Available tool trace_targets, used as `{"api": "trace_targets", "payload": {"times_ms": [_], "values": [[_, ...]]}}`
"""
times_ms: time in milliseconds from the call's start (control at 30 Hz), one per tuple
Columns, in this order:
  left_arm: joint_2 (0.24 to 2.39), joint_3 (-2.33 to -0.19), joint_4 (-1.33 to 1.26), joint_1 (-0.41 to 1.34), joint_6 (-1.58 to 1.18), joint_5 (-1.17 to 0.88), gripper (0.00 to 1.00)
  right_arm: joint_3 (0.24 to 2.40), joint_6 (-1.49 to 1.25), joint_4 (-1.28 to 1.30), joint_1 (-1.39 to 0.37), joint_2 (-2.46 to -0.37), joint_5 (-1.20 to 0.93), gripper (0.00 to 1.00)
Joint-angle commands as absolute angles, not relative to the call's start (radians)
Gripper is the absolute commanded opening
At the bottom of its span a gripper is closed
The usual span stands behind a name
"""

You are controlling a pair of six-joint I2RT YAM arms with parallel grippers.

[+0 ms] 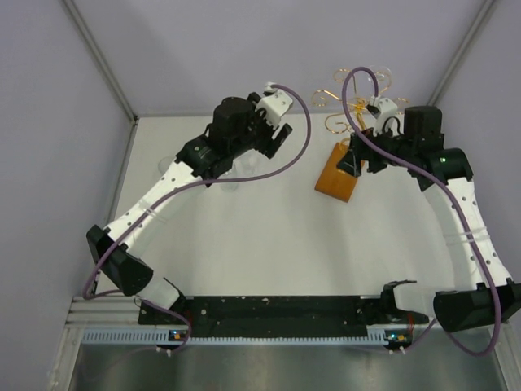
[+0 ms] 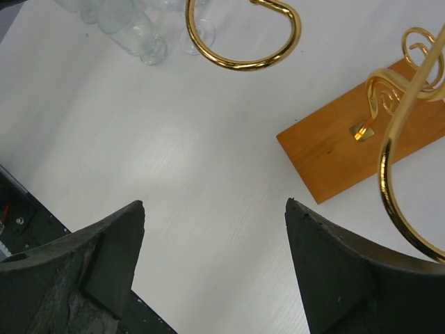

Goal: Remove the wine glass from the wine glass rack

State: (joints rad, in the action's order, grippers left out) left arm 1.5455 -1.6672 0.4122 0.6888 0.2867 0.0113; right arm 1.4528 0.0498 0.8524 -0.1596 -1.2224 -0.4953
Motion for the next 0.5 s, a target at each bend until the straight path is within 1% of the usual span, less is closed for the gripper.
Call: {"api": "trace_targets", "payload": {"times_ms": [0, 133, 233, 333, 467], "values": [[1.491, -1.638, 0.39, 0.678, 0.299, 0.048, 0.77, 1.465, 0.031, 0.808, -0.212, -1.232, -0.517, 0.8], [1.476, -1.631, 0.405, 0.667, 0.307, 0.043, 0.77, 1.466, 0.026, 0.871, -0.229, -1.247, -0.537, 0.82], [1.462, -1.625, 0.408, 0.661, 0.324, 0.038, 0.77, 1.462, 0.099, 1.006, -0.224, -1.218, -0.428, 0.84], [1.451, -1.615, 0.4, 0.652, 0.331, 0.037, 0.77, 1.494, 0.156, 1.127, -0.178, -1.209, -0.378, 0.84], [1.439, -1.595, 0.396, 0.637, 0.324, 0.028, 0.77, 1.607, 0.189, 1.205, -0.127, -1.236, -0.309, 0.87]]}}
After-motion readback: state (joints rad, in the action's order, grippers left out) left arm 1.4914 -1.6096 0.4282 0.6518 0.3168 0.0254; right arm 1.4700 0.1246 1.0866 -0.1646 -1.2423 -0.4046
